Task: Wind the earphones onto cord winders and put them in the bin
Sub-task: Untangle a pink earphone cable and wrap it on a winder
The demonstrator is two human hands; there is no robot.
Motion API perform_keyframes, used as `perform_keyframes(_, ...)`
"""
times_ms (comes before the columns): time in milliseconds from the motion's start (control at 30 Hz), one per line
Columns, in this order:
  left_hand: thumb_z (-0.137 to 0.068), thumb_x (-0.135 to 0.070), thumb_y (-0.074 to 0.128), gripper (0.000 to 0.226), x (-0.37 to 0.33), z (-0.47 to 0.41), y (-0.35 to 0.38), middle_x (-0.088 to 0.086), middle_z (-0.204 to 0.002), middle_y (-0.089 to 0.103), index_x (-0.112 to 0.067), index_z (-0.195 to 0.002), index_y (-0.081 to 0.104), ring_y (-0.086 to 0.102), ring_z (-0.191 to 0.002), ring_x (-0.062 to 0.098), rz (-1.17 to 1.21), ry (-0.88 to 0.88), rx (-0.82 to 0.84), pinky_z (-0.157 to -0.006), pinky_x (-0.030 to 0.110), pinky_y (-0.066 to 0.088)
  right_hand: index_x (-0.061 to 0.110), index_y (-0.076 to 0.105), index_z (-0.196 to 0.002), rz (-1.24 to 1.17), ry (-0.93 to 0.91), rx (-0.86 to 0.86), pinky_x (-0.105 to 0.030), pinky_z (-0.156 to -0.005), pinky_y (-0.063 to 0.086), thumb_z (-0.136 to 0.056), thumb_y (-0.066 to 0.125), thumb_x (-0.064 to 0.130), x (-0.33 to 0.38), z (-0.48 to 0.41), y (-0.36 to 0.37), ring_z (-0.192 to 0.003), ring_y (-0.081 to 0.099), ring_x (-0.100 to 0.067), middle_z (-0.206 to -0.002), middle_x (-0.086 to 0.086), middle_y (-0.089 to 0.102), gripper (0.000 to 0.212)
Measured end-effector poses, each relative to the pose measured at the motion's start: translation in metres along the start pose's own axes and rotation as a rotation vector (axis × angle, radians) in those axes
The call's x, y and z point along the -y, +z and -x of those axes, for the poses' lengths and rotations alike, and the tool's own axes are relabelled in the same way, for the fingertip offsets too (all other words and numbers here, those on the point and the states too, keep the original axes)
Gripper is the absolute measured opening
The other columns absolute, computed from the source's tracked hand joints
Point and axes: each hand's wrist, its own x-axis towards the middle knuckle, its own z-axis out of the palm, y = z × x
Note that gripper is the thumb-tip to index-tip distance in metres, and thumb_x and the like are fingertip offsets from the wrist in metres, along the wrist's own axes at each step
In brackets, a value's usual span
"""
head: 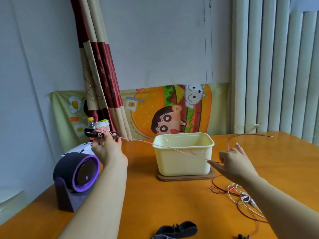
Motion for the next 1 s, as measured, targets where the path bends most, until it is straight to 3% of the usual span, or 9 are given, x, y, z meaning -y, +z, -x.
perform_keyframes(133, -0.099, -0.011, 0.054, 0.030, 0.001, 0.008, 0.006, 0.004, -0.105, 0.060, -0.011, -0.129, 0.056, 0.061, -0.077, 0.007, 0.036, -0.027, -0.002, -0.068, 0.031, 0.061, 0.024, 0.055, -0.063, -0.010, -0.002, 0.097, -0.034, -0.108, 0.031, -0.097, 0.039, 0.049, 0.008, -0.005, 0.004, -0.067, 0.053, -0.004, -0.060, 0.010, 0.055, 0.045)
perform_keyframes(233, -0.099, -0.011, 0.053, 0.029, 0.005, 0.017, 0.013, 0.001, -0.104, 0.062, -0.013, -0.127, 0.057, 0.062, -0.077, 0.008, 0.044, -0.045, 0.028, -0.064, 0.027, 0.059, 0.022, 0.054, -0.064, -0.095, 0.089, 0.393, -0.019, -0.061, 0.044, -0.095, 0.050, 0.043, 0.013, -0.010, 0.007, -0.061, 0.051, -0.007, -0.064, 0.007, 0.055, 0.037)
perform_keyframes(300, -0.099, -0.011, 0.054, 0.029, 0.005, 0.020, 0.017, 0.003, -0.103, 0.062, -0.013, -0.127, 0.057, 0.064, -0.081, 0.010, 0.042, -0.051, 0.069, -0.068, 0.028, 0.059, 0.021, 0.053, -0.066, -0.187, 0.155, 0.557, -0.014, -0.052, 0.044, -0.091, 0.060, 0.038, 0.010, -0.013, 0.005, -0.059, 0.054, -0.006, -0.067, 0.005, 0.058, 0.030)
perform_keyframes(433, -0.099, -0.011, 0.054, 0.031, -0.004, 0.025, 0.029, 0.006, -0.104, 0.063, -0.010, -0.130, 0.057, 0.066, -0.087, 0.012, 0.042, -0.068, 0.180, -0.072, 0.030, 0.060, 0.016, 0.053, -0.079, -0.217, 0.289, 0.478, -0.014, -0.046, 0.045, -0.088, 0.066, 0.024, -0.001, -0.018, -0.008, -0.064, 0.057, -0.009, -0.075, 0.000, 0.059, 0.018)
perform_keyframes(567, -0.099, -0.011, 0.054, 0.029, -0.017, 0.029, 0.049, 0.010, -0.112, 0.063, -0.007, -0.128, 0.057, 0.066, -0.091, 0.014, 0.085, -0.035, 0.243, -0.073, 0.032, 0.061, 0.007, 0.055, -0.092, -0.195, 0.391, 0.320, -0.023, -0.059, 0.057, -0.094, 0.054, 0.014, -0.009, -0.031, -0.024, -0.074, 0.065, -0.019, -0.079, -0.006, 0.059, 0.007)
perform_keyframes(767, -0.099, -0.009, 0.053, 0.012, -0.021, 0.050, 0.081, 0.000, -0.096, 0.067, -0.012, -0.102, 0.065, 0.064, -0.083, 0.013, 0.052, 0.031, 0.349, -0.069, 0.030, 0.058, 0.016, 0.064, -0.097, 0.053, 0.199, 0.255, -0.030, -0.069, 0.059, -0.089, 0.056, 0.019, 0.012, -0.044, -0.049, -0.072, 0.063, -0.015, -0.078, 0.002, 0.062, 0.011)
perform_keyframes(833, -0.098, -0.007, 0.054, 0.012, -0.020, 0.059, 0.089, 0.000, -0.092, 0.067, -0.013, -0.098, 0.064, 0.063, -0.083, 0.014, 0.047, 0.021, 0.373, -0.069, 0.031, 0.058, 0.014, 0.066, -0.095, -0.127, 0.124, 0.141, -0.037, -0.071, 0.059, -0.089, 0.053, 0.018, 0.033, -0.052, -0.066, -0.075, 0.064, -0.020, -0.083, -0.001, 0.066, 0.015)
perform_keyframes(900, -0.099, -0.008, 0.053, 0.012, -0.018, 0.067, 0.095, 0.001, -0.091, 0.066, -0.013, -0.100, 0.064, 0.064, -0.086, 0.015, 0.034, 0.004, 0.426, -0.070, 0.032, 0.059, 0.009, 0.066, -0.104, -0.601, 0.002, 0.133, -0.041, -0.083, 0.056, -0.090, 0.055, 0.016, 0.062, -0.054, -0.088, -0.090, 0.064, -0.024, -0.099, -0.007, 0.068, 0.019)
perform_keyframes(1000, -0.100, -0.008, 0.051, 0.014, -0.015, 0.079, 0.101, -0.005, -0.088, 0.069, -0.014, -0.102, 0.063, 0.065, -0.089, 0.015, -0.002, -0.009, 0.501, -0.075, 0.034, 0.059, 0.015, 0.048, -0.132, -1.316, -0.138, 0.455, -0.036, -0.096, 0.050, -0.092, 0.059, 0.021, 0.102, -0.041, -0.124, -0.111, 0.061, -0.019, -0.122, -0.006, 0.063, 0.042)
